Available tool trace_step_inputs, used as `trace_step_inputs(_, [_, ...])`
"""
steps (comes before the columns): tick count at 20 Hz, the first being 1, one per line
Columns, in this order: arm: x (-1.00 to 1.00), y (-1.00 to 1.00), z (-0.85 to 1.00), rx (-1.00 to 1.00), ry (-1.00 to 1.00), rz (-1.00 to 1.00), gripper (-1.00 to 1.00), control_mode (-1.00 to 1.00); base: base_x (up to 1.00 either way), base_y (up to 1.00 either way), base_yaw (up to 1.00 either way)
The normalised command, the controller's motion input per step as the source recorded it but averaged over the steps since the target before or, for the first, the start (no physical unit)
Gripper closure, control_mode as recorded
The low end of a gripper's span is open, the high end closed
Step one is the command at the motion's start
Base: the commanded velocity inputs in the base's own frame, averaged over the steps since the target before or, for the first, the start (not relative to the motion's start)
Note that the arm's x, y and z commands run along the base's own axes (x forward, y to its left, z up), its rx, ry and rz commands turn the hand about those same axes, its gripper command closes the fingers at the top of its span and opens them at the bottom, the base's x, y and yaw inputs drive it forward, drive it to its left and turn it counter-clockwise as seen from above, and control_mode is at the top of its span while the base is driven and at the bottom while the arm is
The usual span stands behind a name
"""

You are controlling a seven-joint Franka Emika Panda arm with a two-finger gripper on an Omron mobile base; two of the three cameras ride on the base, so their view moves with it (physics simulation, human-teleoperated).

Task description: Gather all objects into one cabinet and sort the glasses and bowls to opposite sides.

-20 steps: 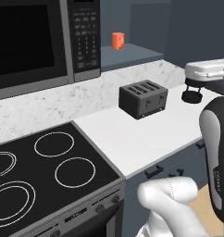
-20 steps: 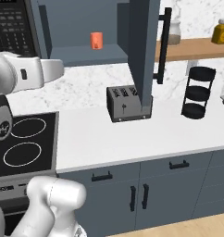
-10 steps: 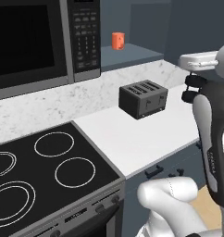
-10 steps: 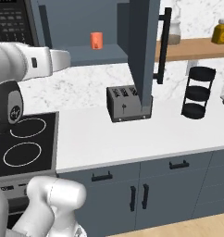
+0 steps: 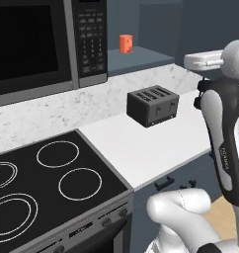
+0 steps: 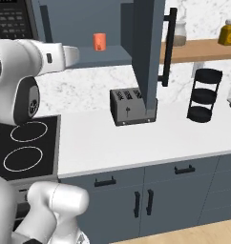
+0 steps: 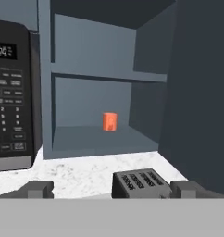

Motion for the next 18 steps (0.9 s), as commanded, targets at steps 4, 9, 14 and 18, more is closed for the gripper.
trace_step_inputs(4, [0.36, 0.14, -0.06, 0.00, 0.00, 0.02, -1.00, -1.00, 0.00, 0.00, 0.00])
trace_step_inputs(9, [0.38, 0.24, -0.09, 0.00, 0.00, 0.00, -1.00, -1.00, 0.00, 0.00, 0.00])
trace_step_inputs(14, [0.56, 0.09, -0.07, 0.00, 0.00, 0.00, -1.00, -1.00, 0.00, 0.00, 0.00])
trace_step_inputs(18, [0.51, 0.00, -0.07, 0.00, 0.00, 0.00, -1.00, -1.00, 0.00, 0.00, 0.00])
